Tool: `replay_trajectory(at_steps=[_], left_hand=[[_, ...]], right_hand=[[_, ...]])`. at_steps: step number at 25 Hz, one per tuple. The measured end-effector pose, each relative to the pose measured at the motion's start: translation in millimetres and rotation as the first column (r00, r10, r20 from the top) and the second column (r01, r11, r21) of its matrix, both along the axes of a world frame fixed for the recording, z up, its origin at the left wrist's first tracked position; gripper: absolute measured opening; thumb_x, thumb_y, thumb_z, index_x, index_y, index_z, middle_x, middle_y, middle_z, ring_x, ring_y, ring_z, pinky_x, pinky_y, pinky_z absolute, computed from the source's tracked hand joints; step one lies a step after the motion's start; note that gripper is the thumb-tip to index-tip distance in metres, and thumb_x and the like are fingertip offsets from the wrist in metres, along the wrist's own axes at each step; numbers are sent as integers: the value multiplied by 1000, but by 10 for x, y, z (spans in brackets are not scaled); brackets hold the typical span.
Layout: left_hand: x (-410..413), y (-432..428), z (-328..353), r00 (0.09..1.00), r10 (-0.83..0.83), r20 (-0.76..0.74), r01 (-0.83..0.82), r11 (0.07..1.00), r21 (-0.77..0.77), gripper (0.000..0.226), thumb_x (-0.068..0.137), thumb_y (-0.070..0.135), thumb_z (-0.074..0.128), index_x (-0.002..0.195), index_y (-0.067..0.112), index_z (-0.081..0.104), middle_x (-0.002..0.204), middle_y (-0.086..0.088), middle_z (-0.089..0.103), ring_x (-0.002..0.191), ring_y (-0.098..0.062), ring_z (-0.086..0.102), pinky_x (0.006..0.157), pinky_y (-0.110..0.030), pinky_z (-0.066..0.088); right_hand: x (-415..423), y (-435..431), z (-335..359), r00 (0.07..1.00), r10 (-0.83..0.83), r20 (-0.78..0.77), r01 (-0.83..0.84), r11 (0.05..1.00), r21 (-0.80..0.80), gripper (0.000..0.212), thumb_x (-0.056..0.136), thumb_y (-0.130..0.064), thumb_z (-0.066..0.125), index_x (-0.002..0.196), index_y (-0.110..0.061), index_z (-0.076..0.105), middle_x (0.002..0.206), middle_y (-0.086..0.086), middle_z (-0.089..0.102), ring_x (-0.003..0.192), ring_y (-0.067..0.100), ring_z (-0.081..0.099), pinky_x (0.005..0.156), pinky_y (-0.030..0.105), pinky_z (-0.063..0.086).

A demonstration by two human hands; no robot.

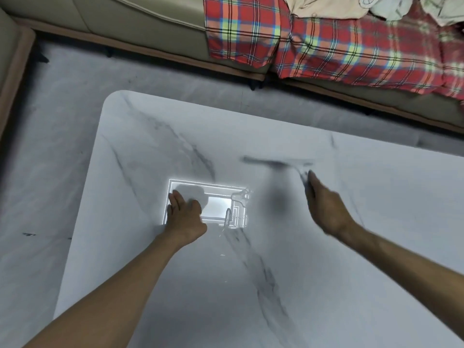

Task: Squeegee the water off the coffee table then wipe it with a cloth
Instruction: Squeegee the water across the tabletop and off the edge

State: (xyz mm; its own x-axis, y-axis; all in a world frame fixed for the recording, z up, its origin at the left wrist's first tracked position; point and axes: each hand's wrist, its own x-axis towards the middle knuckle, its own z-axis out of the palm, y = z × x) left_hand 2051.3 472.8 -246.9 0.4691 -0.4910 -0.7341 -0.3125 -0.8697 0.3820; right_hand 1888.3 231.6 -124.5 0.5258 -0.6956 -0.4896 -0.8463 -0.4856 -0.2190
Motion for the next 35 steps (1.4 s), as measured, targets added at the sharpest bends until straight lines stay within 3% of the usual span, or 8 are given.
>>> replay_trajectory(at_steps=[3,5,9,13,18,25,28,35], left_hand=[[-174,101,-55,994,44,95,-40,998,-43,44,77,12,53,120,12,44,154,-27,6,147,-39,-1,121,-42,7],[-387,214,-89,987,71,146,-59,994,-90,39,74,13,54,112,12,47,137,-19,28,137,-37,21,117,-39,18],[-823,413,-154,961,128,245,-93,984,-149,41,73,12,56,114,10,48,125,-12,32,126,-31,28,111,-33,22],[-1045,403,-108,943,166,288,-150,986,-76,43,71,13,59,113,9,50,121,-17,37,121,-37,36,107,-39,32],[-1102,285,-110,955,245,166,-252,967,23,46,80,24,54,122,10,44,144,-32,23,141,-42,14,113,-39,22],[-1059,344,-171,938,344,46,-346,938,26,44,81,30,51,120,15,39,157,-28,2,149,-36,-5,118,-38,16],[-1067,352,-193,927,372,37,-373,928,4,43,81,32,51,120,15,39,158,-26,-1,149,-33,-8,118,-37,14],[-1078,355,-77,938,341,55,-341,940,-8,50,86,25,56,129,7,40,158,-27,-1,149,-34,-9,118,-37,13]], right_hand=[[600,-517,-130,954,-279,114,263,955,136,30,103,-29,25,79,-28,43,81,17,48,63,28,47,53,32,36],[889,-692,-280,957,-276,86,268,959,97,34,102,-21,26,69,-29,26,90,13,48,67,23,47,57,29,41],[766,-436,-497,965,-248,85,235,962,137,22,96,-9,26,101,-22,43,97,17,52,67,29,49,44,30,40],[5,75,-448,995,104,-10,-101,984,149,55,99,-16,31,151,-23,15,95,20,60,74,32,50,63,37,42],[-417,153,-143,951,305,-51,-284,927,245,52,102,-21,30,153,-22,18,97,17,66,85,37,59,66,34,42],[968,-364,-314,993,82,86,-93,986,139,33,100,-14,29,132,-10,35,114,28,58,88,41,61,58,45,50],[933,-36,-505,957,278,80,-282,958,44,45,103,-23,30,146,-12,23,117,24,58,103,43,57,72,45,45],[-349,173,-550,778,629,15,-627,774,87,57,100,-22,35,152,-33,14,78,6,55,67,32,50,61,34,37]])
